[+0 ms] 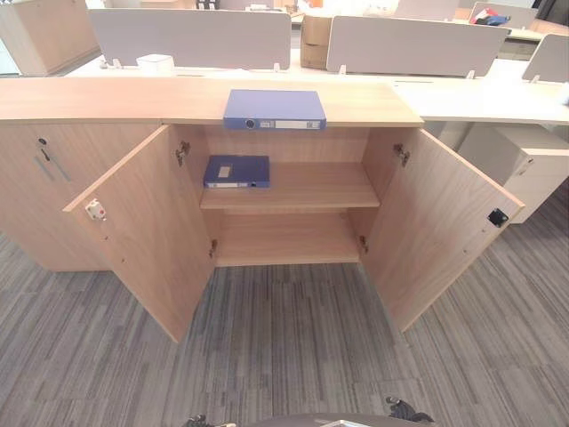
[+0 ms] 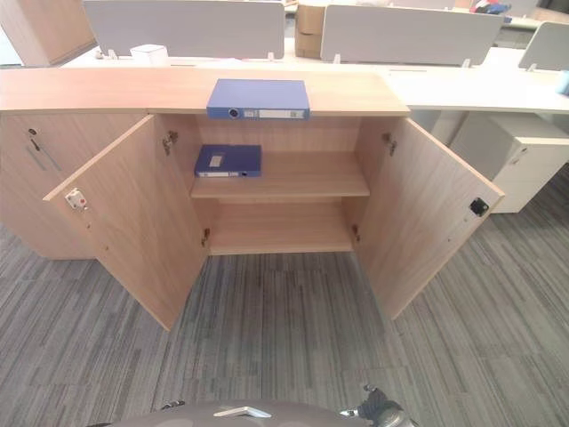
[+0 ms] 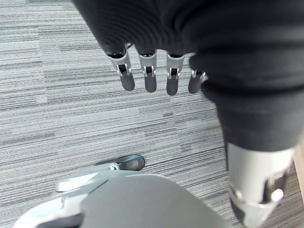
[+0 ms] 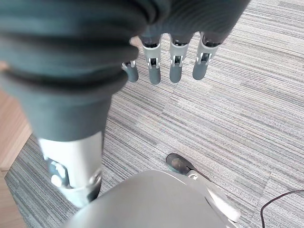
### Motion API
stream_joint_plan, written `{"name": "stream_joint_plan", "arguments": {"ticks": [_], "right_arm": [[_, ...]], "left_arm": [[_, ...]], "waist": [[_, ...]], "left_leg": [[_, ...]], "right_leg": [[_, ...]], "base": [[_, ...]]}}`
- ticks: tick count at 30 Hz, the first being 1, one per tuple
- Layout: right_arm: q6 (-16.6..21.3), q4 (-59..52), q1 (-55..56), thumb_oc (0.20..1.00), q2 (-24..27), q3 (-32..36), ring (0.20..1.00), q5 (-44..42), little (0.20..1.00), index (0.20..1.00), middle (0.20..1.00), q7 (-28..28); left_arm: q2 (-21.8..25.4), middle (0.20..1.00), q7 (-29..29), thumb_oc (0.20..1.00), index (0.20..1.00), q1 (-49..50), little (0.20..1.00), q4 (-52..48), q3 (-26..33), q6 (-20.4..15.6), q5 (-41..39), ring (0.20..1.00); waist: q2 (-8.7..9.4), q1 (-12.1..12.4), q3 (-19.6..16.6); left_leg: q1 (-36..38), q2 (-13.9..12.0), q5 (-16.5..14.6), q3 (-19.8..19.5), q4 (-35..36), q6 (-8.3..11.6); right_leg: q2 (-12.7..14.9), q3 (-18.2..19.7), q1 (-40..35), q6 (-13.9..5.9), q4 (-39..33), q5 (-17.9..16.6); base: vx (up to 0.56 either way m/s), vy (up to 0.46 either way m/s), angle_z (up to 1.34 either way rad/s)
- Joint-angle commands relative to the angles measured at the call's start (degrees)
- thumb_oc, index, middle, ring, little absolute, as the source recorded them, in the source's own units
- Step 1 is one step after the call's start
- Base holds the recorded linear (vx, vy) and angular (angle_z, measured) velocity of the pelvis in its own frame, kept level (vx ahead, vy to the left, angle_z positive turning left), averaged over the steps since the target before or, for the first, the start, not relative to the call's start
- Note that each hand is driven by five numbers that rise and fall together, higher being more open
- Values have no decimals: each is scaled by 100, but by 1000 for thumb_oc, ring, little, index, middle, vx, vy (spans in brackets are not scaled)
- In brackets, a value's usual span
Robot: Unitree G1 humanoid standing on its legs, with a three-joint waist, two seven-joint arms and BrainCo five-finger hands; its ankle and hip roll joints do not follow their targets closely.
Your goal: Put the empty folder in the office cabinet
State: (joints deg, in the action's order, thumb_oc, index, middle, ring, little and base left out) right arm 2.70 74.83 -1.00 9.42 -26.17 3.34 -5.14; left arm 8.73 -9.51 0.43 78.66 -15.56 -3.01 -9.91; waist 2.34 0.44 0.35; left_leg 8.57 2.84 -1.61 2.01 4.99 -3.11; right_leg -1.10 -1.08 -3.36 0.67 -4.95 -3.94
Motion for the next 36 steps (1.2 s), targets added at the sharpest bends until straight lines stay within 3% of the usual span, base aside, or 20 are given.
{"name": "stream_joint_plan", "arguments": {"ticks": [1, 36], "right_arm": [[20, 398, -85, 1000, 84, -159, 1000, 14, 1000, 1000, 1000, -55], [50, 384, -79, 1000, 113, -172, 1000, 66, 1000, 1000, 1000, -63]], "left_arm": [[-112, 1000, 7, 1000, 1000, -222, 1000, 380, 76, -67, -96, 1000], [-69, 1000, 58, 1000, 1000, -228, 1000, 386, 51, -116, 12, 1000]], "waist": [[-146, -9, -59], [-126, 4, -48]], "left_leg": [[-39, -266, -70, 209, 1, 375], [-49, -254, -68, 207, 1, 377]], "right_leg": [[203, -3, -260, -540, 59, 277], [221, -23, -271, -539, 58, 270]], "base": [[0, 0, 0], [0, 0, 0]]}}
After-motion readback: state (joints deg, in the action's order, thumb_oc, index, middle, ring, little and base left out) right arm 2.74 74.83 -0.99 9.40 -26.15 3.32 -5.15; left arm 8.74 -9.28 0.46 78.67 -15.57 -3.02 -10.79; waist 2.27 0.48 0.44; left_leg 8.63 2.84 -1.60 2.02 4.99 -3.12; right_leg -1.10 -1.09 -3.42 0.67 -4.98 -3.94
